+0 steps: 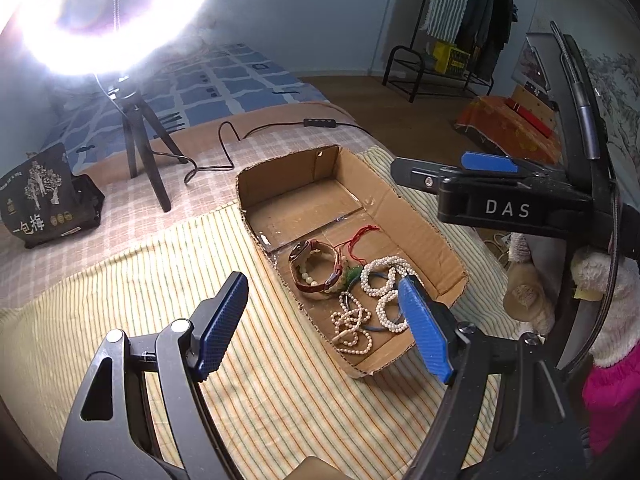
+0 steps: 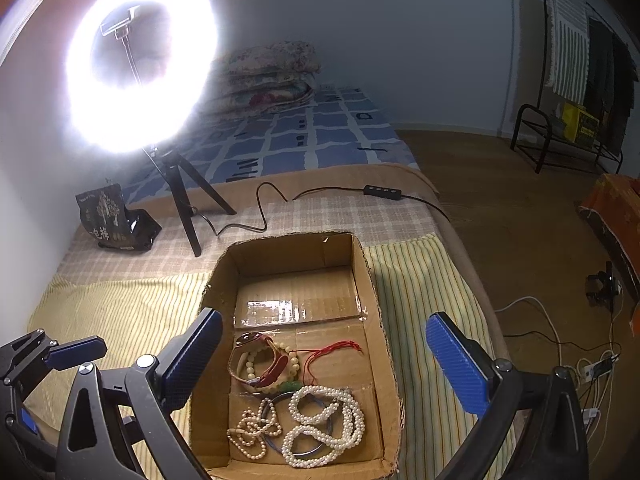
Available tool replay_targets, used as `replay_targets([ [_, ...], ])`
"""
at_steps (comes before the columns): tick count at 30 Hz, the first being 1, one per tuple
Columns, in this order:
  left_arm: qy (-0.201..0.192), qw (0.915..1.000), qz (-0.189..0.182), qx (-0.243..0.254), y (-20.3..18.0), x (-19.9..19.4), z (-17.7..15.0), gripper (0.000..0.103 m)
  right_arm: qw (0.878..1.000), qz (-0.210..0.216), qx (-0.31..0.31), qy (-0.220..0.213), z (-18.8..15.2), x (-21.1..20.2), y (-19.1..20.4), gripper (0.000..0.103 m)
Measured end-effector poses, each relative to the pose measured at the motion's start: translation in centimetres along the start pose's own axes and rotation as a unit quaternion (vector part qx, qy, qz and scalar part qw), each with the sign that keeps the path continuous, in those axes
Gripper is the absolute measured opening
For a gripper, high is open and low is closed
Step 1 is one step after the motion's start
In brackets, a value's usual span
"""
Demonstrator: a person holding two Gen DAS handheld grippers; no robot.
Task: Organize jewelry
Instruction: 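Move both open tools back toward the loose white pearl beads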
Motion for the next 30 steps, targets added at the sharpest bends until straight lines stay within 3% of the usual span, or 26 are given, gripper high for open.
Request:
replay_targets([
  [10, -0.011, 0.9998, 0.016, -0.004, 1.9, -3.3, -1.4, 0.08, 1.0, 0.014, -0.002, -0.021, -1.1, -3.0, 1.7, 0.103],
  [22, -0.004, 0.9965, 0.057, -0.06, 10.5, -7.9, -7.5, 0.08, 0.992, 0.081, -0.082, -0.048, -5.9, -6.1, 7.0, 0.103],
  [30, 0.013, 0.9908, 0.056, -0.122, 14.8, -9.2, -12.0, 0.049, 0.986, 0.116, -0.119, -0.003, -9.1, -5.6, 10.5, 0.092],
])
Point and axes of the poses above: each gripper's, at about its wrist camera, not at the fingertips, and x roughly the way its jaws point, y to its left, z to its top, the point moved 1 cm from there along x, roughly the way its jaws point, and after that the axes turned 15 degrees about x, right-handed, at the moved point
